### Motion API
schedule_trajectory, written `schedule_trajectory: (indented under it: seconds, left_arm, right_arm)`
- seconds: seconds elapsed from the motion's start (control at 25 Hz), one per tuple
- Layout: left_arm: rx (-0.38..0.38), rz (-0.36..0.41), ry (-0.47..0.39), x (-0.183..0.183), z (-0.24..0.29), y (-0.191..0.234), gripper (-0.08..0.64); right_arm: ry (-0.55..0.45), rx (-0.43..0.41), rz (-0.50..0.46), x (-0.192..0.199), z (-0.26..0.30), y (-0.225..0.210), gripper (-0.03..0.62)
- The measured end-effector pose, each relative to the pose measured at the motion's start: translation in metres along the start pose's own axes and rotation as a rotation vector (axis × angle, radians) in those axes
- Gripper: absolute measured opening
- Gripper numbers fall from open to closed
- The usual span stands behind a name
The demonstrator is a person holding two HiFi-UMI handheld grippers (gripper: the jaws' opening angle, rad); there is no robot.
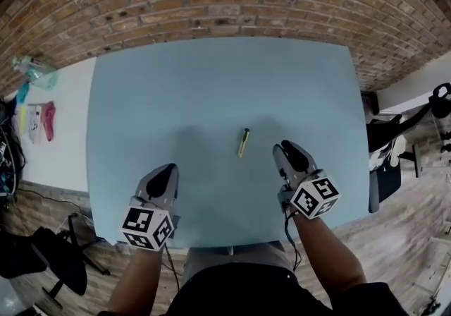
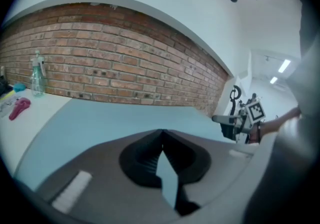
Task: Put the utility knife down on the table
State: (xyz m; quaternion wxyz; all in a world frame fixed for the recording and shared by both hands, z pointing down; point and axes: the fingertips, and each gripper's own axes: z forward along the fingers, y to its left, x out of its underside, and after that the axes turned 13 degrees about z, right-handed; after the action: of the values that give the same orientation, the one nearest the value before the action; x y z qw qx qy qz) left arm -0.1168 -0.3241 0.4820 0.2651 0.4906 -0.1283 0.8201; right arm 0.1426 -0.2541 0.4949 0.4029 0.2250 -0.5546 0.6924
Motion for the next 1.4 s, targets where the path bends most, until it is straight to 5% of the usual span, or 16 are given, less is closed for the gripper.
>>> schedule_trajectory:
  seconds: [0.24, 0.48, 1.4]
  left_arm:
    - [0.012, 0.022, -0.053, -0.019, -0.013, -0.004, 0.004]
    - [0.022, 0.047, -0.116, -0.042, -0.029, -0.009, 0.004]
    - [0.021, 0.112, -0.179, -0.062, -0.069, -0.017, 0.003]
  right_arm:
    - [-0.140, -0.018, -0.085, -0.036, -0.045, 0.029, 0.022]
    - [-0.233, -0.001, -0.155, -0.056, -0.082, 0.051, 0.005]
    - [-0.225, 0.007, -0.213, -0.034, -0.100, 0.063, 0.002]
